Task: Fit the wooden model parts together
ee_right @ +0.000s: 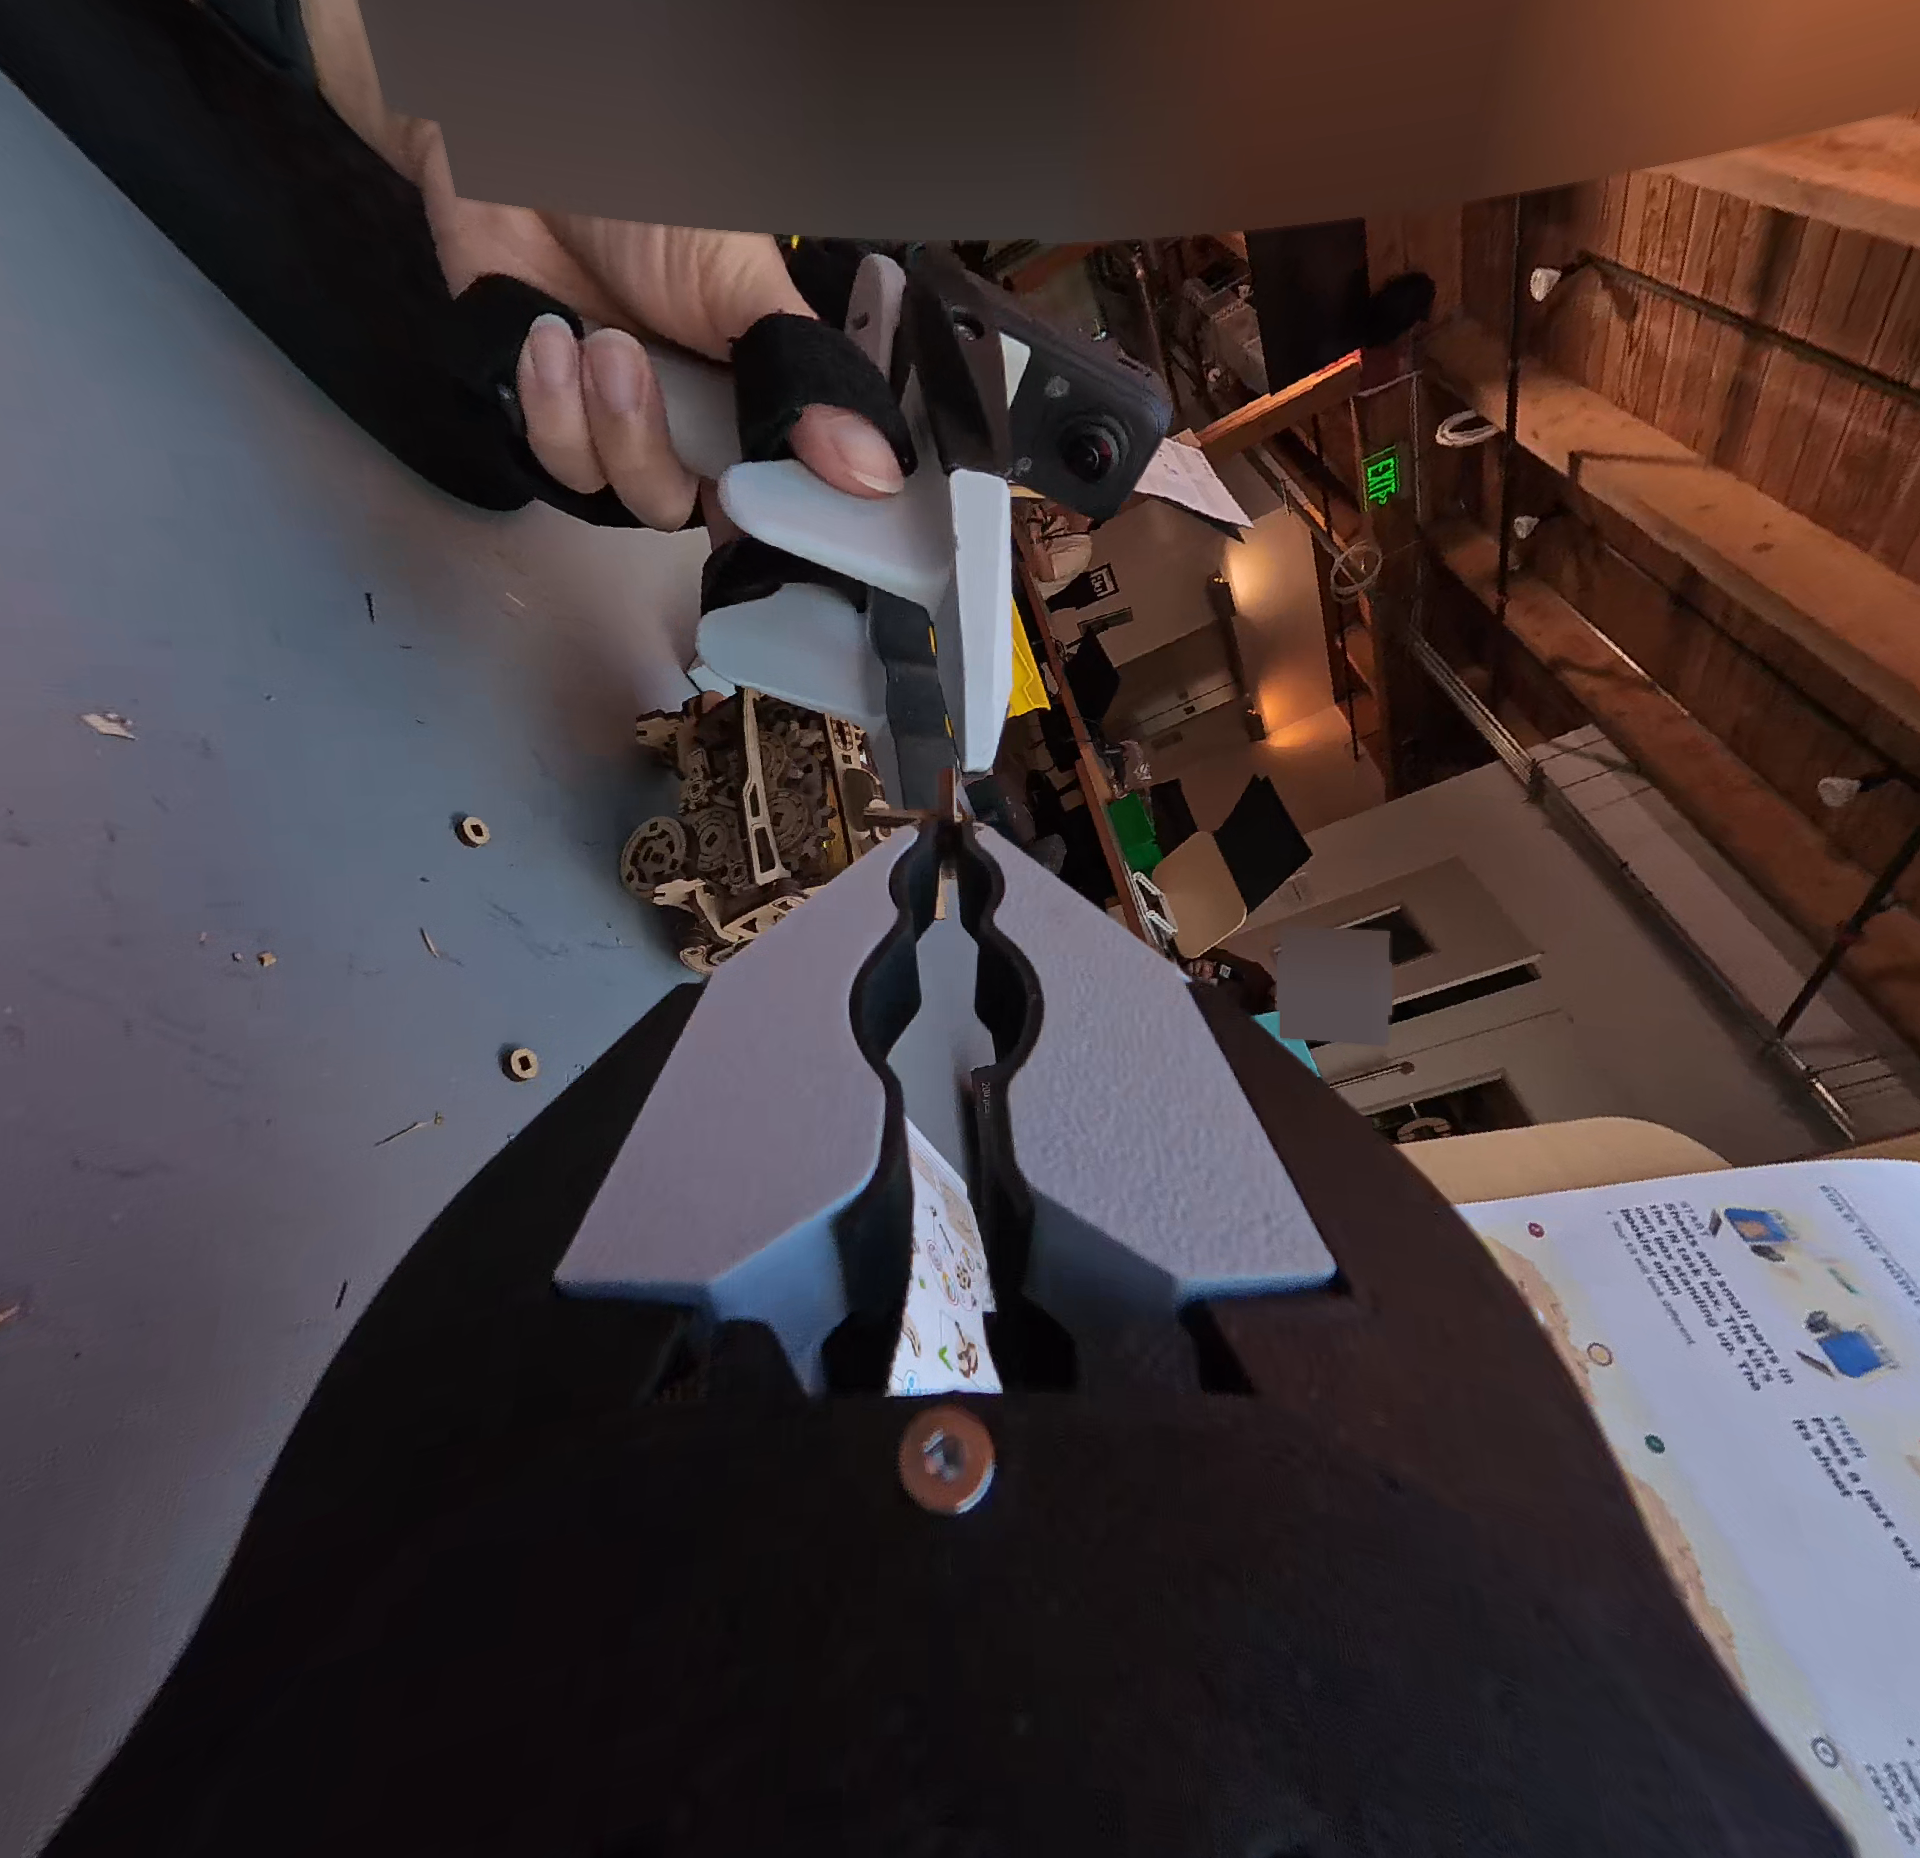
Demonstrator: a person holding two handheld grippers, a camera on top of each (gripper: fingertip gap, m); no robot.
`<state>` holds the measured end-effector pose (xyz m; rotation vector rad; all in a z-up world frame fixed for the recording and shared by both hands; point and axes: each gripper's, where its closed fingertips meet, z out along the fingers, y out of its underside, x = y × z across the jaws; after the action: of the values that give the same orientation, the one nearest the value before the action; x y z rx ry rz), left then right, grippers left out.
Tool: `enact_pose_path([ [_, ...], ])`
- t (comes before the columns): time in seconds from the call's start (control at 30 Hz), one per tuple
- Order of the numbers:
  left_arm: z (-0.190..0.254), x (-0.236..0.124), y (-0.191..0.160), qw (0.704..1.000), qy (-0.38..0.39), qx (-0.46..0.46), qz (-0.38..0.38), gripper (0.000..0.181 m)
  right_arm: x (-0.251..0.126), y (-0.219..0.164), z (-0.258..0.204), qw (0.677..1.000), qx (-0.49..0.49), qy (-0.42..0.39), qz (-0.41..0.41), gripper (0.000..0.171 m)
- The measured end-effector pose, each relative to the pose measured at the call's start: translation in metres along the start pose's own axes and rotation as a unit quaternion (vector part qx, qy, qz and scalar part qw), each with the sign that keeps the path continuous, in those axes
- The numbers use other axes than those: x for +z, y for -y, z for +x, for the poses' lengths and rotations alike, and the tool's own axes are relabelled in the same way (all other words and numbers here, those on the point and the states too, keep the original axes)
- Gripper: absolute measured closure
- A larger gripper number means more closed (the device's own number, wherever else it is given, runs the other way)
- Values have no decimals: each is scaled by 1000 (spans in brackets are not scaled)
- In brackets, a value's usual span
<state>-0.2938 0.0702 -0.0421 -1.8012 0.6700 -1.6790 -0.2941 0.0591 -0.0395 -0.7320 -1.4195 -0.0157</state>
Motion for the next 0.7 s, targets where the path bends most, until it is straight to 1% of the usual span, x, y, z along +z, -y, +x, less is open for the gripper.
enact_pose_path([
  [0.13,3,2,-4,1000,-10,-5,-13,159,0,1,-3,1000,-31,0,-2,170],
  [0.2,3,2,-7,1000,-18,-14,-21,166,0,2,-4,999,-54,-5,-2,170],
  [0.3,10,2,-9,997,-53,-44,-27,176,-1,5,-6,995,-96,-11,2,170],
  [0.4,11,2,-11,995,-67,-68,-33,178,-1,6,-8,993,-119,-11,2,170],
  [0.57,11,1,-13,994,-70,-70,-39,179,-1,2,-7,997,-83,-6,4,166],
  [0.7,7,1,-13,995,-59,-67,-39,181,-2,-1,-12,999,4,33,16,160],
])
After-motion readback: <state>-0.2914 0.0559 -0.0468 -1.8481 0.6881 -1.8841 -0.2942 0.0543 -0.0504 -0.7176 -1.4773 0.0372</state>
